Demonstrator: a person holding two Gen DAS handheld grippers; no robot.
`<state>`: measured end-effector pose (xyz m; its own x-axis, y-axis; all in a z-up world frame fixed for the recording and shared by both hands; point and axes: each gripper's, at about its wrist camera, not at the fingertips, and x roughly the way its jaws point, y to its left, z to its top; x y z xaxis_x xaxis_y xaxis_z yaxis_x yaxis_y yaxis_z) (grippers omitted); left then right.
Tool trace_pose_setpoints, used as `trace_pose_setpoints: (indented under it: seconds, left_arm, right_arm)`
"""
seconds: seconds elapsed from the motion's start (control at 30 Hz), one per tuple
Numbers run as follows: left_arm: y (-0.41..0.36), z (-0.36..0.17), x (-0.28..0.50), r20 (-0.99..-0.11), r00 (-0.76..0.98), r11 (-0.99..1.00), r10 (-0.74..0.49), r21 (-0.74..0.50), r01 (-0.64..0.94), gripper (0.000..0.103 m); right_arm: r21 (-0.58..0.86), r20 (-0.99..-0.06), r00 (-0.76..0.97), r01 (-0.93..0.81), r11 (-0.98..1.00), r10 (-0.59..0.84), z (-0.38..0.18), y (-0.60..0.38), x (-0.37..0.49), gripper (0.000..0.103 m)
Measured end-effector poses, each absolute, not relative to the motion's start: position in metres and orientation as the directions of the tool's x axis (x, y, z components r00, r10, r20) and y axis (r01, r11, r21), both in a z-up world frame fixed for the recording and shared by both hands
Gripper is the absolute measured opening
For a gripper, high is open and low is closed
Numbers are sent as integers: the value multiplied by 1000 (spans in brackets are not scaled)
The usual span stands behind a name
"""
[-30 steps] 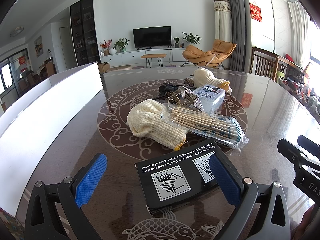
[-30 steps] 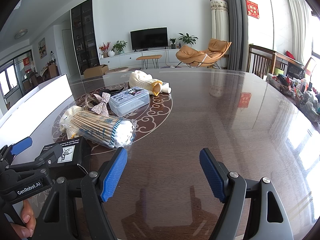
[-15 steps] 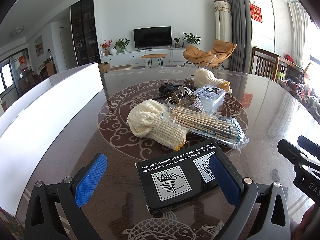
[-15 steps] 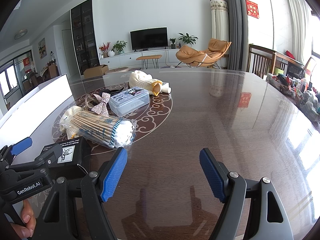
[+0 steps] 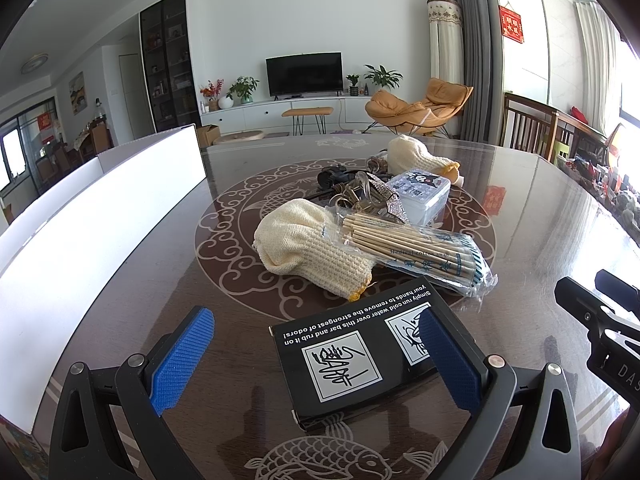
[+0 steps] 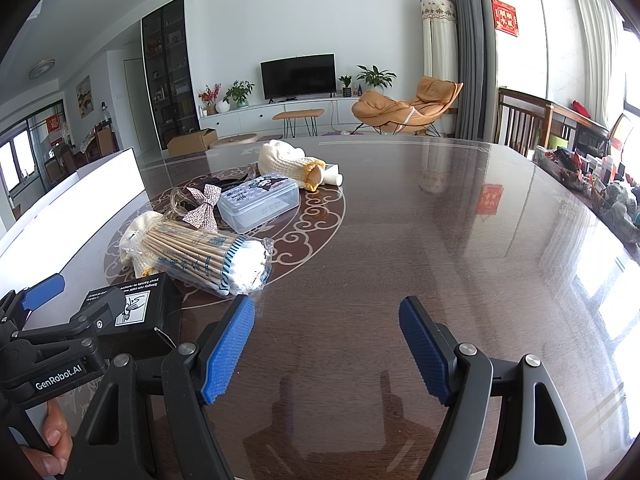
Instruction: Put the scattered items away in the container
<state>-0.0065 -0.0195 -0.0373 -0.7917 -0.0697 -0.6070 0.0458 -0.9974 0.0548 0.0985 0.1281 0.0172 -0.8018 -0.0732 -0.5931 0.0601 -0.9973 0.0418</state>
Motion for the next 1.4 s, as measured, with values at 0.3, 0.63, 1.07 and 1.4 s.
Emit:
trace_pose_setpoints:
  seconds: [0.3,0.63,1.07,1.4]
  left_arm:
    - [-19,-37,-7,-607,-792,-997,-70,55,46,103]
    - [-19,-37,-7,-607,-792,-997,-71,55,47,103]
    - [-20,-37,-6,-606,-792,-997,-72,56,48,103]
    - [-20,-37,-6,-606,-792,-997,-72,56,48,103]
  right_arm:
    - [45,-595,-800,61,-997,-76,16,126,97,76]
    - [45,-595,-800,61,-997,-76,16,126,97,76]
    - [49,-594,-800,61,-997,-78,15,126,97,76]
    - [50,-594,-800,61,-997,-79,15,126,97,76]
